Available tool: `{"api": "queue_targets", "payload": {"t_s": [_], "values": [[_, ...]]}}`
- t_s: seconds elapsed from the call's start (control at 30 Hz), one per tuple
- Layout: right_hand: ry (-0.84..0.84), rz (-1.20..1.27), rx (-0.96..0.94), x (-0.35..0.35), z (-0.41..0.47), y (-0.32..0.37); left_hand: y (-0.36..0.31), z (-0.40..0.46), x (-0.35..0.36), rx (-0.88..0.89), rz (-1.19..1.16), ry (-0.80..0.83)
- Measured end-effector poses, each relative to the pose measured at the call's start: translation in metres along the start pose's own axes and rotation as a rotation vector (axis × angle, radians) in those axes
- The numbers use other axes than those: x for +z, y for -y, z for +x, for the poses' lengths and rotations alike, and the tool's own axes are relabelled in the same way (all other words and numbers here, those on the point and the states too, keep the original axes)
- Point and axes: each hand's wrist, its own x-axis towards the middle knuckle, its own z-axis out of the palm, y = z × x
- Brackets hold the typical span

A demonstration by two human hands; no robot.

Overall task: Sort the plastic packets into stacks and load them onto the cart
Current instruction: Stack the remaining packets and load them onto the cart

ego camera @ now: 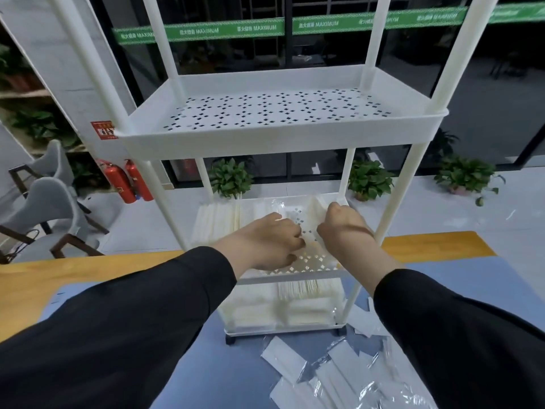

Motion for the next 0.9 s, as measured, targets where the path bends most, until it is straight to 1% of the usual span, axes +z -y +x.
{"api": "queue_targets", "payload": {"t_s": [0.07,0.3,0.5,0.67,0.73,0.8,0.9], "values": [[0.003,-0.009,-0.001,0.0,-0.001,0.0,0.0,0.001,0.002,-0.004,0.013,-0.017],[-0.013,-0.017,-0.019,0.0,-0.003,-0.001,0.01,-0.004,-0.002,-0.081,0.106,0.012],[-0.031,-0.03,-0.071,0.006,-0.002,-0.005,0.007,-0.011,0.001,-0.226,0.091,-0.063],[-0.035,0.046,-0.059,0.005,0.0,-0.004,0.012,-0.021,-0.006,-0.324,0.027,-0.015],[-0.023,0.087,-0.037,0.004,-0.001,-0.003,0.015,-0.026,-0.007,-0.346,0.023,-0.005],[-0.011,0.115,-0.033,0.004,-0.002,-0.003,0.017,-0.028,-0.007,-0.353,0.068,0.015],[-0.016,0.09,-0.032,0.002,-0.003,-0.003,0.021,-0.026,-0.007,-0.314,0.123,0.036]]}}
